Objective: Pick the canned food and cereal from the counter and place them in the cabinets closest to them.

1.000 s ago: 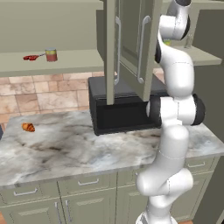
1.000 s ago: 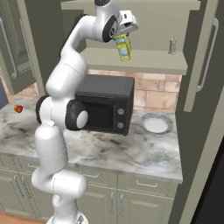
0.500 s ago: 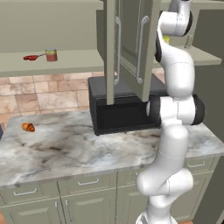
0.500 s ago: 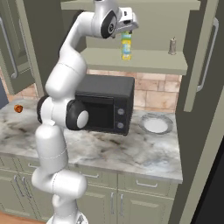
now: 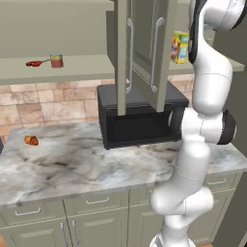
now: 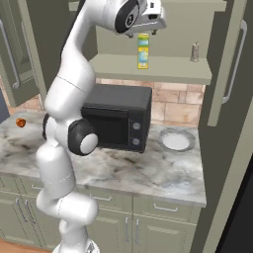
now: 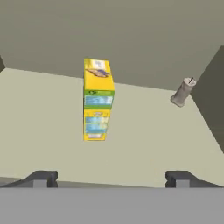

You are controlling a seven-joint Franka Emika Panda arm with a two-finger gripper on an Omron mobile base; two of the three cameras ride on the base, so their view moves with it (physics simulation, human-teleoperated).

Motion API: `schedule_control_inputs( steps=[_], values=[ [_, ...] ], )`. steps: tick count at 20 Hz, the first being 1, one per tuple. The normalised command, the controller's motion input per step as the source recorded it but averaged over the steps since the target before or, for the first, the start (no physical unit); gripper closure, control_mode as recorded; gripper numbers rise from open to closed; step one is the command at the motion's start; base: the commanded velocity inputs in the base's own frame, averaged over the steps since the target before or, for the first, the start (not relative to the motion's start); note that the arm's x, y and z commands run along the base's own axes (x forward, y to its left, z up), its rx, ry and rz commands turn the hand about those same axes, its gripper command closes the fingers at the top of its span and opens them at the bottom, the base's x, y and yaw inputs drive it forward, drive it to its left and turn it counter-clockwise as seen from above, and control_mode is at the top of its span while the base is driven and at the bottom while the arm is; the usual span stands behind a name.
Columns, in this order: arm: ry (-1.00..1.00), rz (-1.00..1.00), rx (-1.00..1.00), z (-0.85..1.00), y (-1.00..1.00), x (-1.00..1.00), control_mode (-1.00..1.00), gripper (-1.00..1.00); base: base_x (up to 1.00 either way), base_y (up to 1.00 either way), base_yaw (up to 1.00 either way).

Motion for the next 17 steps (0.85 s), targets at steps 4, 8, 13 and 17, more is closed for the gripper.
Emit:
schedule_control_inputs(
  steps=[4,8,13,17],
  values=[
    [-0.17,0.02,0.02,-0.37,-0.22,-1.00,-1.00,-1.00,0.00,0.00,0.00],
    [-0.18,0.02,0.00,-0.54,-0.11,-1.00,-1.00,-1.00,0.00,0.00,0.00],
    [-0.20,0.00,0.00,-0.63,-0.03,-1.00,-1.00,-1.00,0.00,0.00,0.00],
    [-0.17,0.00,0.00,-0.78,0.01,-1.00,-1.00,-1.00,0.00,0.00,0.00]
  ],
)
